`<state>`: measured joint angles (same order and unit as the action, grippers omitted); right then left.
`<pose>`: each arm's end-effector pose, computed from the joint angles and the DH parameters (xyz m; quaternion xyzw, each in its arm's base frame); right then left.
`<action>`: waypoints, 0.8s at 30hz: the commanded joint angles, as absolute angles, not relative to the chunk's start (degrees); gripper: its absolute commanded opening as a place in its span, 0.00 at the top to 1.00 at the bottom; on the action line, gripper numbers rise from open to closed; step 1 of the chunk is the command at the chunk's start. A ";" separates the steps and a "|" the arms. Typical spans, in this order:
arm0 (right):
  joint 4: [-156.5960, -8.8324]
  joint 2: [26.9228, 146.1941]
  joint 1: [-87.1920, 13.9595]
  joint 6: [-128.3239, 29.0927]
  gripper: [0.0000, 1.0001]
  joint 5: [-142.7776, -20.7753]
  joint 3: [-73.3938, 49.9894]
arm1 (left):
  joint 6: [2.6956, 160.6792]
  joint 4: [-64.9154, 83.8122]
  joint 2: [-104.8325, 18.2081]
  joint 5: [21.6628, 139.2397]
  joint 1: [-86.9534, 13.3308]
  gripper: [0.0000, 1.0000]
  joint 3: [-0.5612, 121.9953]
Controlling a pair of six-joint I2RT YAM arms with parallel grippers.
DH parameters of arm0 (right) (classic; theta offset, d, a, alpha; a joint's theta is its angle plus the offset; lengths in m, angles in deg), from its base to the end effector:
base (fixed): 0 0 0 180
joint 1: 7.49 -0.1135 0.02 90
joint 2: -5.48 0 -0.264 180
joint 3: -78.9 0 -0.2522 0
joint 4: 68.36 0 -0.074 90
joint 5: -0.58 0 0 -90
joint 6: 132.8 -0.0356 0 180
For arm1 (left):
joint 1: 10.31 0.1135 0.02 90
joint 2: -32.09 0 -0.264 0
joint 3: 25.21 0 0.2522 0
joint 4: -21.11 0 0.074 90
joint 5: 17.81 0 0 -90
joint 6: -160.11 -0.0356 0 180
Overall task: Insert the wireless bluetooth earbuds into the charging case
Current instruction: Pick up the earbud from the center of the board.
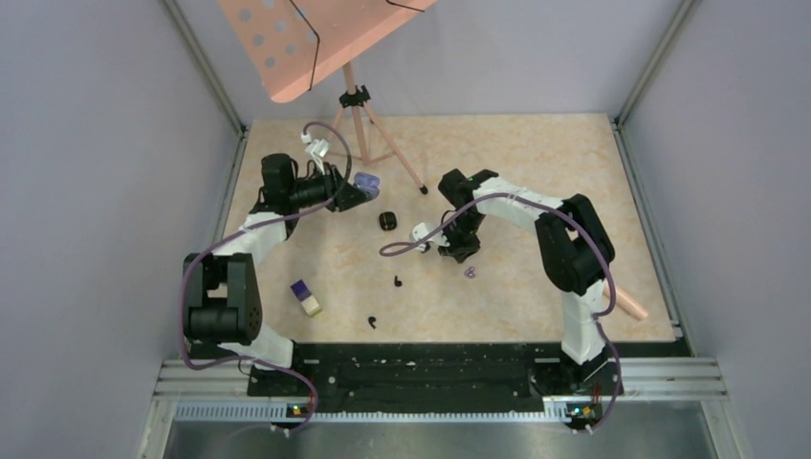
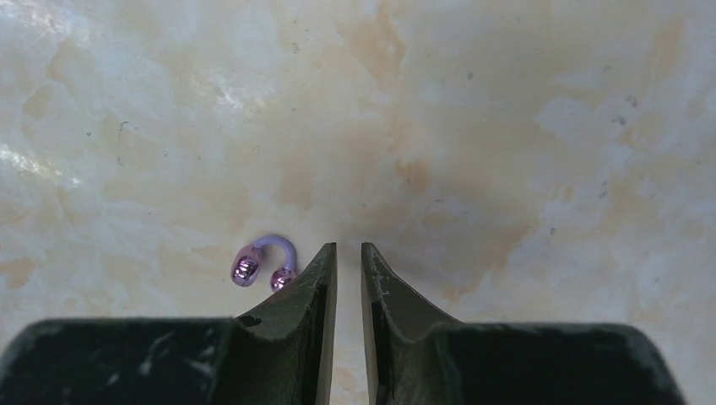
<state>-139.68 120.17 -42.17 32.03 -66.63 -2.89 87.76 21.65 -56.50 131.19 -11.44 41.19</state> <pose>0.3015 0.2254 0.1751 -0.8026 0.5625 0.1791 0.0855 0.3322 -0.0371 0.2481 0.1703 0.7523 -0.4817 0.4159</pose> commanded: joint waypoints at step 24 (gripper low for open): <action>-147.77 121.67 -44.32 43.29 0.82 -67.33 -3.33 | 87.40 22.38 -54.12 131.51 -10.84 1.00 40.05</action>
<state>-148.29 122.40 -43.28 41.71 -67.57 -2.00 87.76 20.60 -55.78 131.19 -11.11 39.81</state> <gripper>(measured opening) 0.184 0.384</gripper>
